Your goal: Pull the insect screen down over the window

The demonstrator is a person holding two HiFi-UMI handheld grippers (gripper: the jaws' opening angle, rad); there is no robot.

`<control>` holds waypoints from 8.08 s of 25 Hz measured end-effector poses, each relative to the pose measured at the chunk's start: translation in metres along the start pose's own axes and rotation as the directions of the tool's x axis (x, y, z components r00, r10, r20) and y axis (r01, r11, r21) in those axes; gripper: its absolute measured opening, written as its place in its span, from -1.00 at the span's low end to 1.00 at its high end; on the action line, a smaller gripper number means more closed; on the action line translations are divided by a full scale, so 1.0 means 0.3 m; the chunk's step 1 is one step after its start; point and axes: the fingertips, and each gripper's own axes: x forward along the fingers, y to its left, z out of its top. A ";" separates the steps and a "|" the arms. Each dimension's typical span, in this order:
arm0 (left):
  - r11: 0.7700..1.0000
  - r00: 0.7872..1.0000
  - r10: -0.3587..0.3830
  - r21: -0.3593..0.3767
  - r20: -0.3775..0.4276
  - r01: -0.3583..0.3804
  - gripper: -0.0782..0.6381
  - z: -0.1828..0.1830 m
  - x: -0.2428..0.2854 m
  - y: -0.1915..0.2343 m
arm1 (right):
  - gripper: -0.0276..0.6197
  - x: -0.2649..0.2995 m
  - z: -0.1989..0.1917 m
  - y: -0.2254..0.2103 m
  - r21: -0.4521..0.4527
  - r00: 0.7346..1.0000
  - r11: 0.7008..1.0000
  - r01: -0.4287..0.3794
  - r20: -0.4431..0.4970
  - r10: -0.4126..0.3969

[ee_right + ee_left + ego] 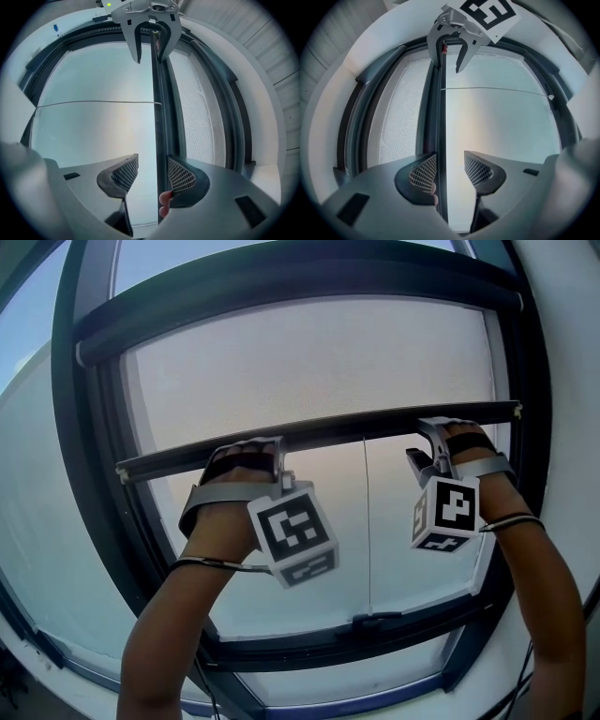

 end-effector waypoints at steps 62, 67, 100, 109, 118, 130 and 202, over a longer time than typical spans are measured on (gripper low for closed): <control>0.954 0.956 -0.293 -0.056 0.028 0.294 -0.37 0.037 -0.096 -0.680 | -0.36 -0.207 -0.013 0.668 -0.006 0.938 0.939 -0.344 0.034 0.344; 0.941 0.945 -0.328 -0.082 0.005 0.327 -0.37 0.039 -0.108 -0.723 | -0.36 -0.228 -0.012 0.707 -0.003 0.925 0.925 -0.379 0.039 0.379; 0.867 0.874 -0.486 -0.133 -0.013 0.480 -0.37 0.057 -0.160 -1.158 | -0.36 -0.347 -0.023 1.126 -0.023 0.836 0.836 -0.549 -0.037 0.548; 0.797 0.806 -0.592 -0.145 0.008 0.586 -0.29 0.070 -0.201 -1.363 | -0.36 -0.402 -0.026 1.309 -0.023 0.779 0.779 -0.626 -0.056 0.625; 0.783 0.793 -0.609 -0.147 0.015 0.604 -0.19 0.070 -0.225 -1.479 | -0.36 -0.431 -0.023 1.408 -0.015 0.770 0.770 -0.637 -0.060 0.636; 0.766 0.777 -0.630 -0.157 0.012 0.624 0.04 0.075 -0.232 -1.530 | -0.36 -0.430 -0.021 1.437 -0.003 0.785 0.786 -0.619 -0.040 0.618; 0.563 0.567 -0.823 -0.094 0.031 0.821 0.00 0.076 -0.317 -1.724 | -0.36 -0.548 -0.024 1.622 -0.073 0.541 0.538 -0.840 -0.020 0.841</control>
